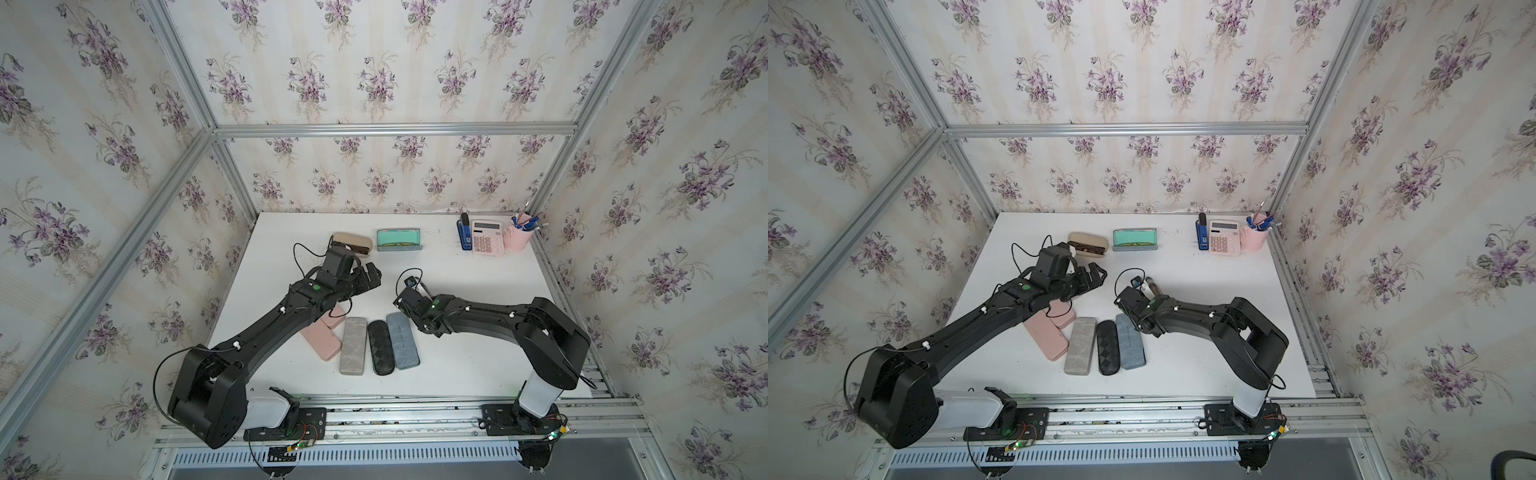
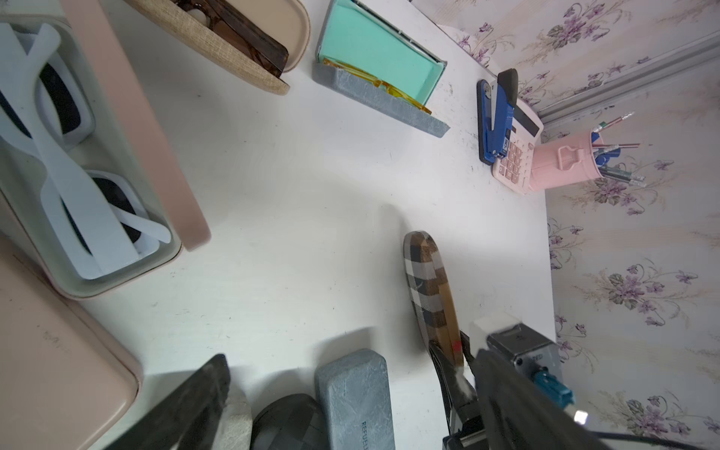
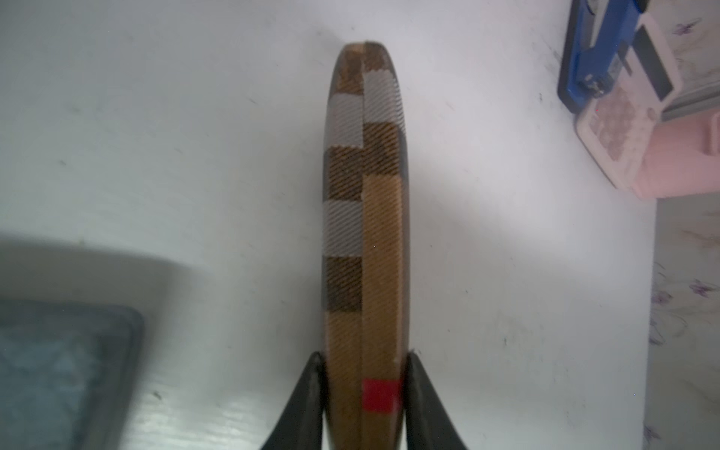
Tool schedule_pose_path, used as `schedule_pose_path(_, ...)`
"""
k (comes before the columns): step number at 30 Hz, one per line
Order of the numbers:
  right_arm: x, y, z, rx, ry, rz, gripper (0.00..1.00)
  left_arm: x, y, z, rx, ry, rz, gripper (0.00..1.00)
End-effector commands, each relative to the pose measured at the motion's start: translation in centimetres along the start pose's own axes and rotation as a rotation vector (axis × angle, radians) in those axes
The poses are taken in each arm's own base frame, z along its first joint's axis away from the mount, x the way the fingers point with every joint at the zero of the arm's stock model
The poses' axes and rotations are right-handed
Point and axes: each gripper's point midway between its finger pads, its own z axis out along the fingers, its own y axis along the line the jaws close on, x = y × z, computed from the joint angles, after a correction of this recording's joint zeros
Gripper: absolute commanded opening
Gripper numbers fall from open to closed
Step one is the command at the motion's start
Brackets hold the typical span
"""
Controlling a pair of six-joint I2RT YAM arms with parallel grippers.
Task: Close the glasses case
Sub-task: Place the glasses case at the center of the board, then move the glasses case to the center of the board.
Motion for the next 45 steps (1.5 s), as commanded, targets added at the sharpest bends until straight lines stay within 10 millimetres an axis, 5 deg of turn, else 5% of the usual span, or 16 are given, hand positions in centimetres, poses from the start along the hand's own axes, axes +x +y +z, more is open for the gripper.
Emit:
schedule_pose_path(1,3.8,-0.3,-1.3,0.068,0.059,0.046,0.09,0.5,0.1,-0.7,-0.001,0.014,0.030,1.00)
schedule_pose_path(13,8.8,4.4,-5.9,0.022,0.134,0.090,0.18,1.2,1.0,-1.3,-0.021,0.019,0.035,1.00)
schedule_pose_path(18,8.1,6.2,-6.9,-0.072,0.102,0.133,0.42,1.3,1.1,-0.7,-0.030,0.041,0.025,1.00)
schedule_pose_path(25,5.3,7.0,-10.0,-0.254,0.011,0.212,0.60,0.5,1.1,-0.9,-0.039,0.021,0.023,1.00)
schedule_pose_path(33,0.7,3.6,-15.0,-0.450,-0.143,0.311,0.67,-0.9,3.2,-1.0,-0.035,0.018,-0.052,1.00)
schedule_pose_path(39,-5.7,2.8,-14.6,-0.759,-0.235,0.363,0.67,-3.5,5.9,-1.3,-0.062,0.020,-0.148,1.00)
schedule_pose_path(45,-12.2,4.7,-12.3,-0.939,-0.303,0.299,0.68,-6.0,8.5,-1.4,-0.121,-0.013,-0.187,1.00)
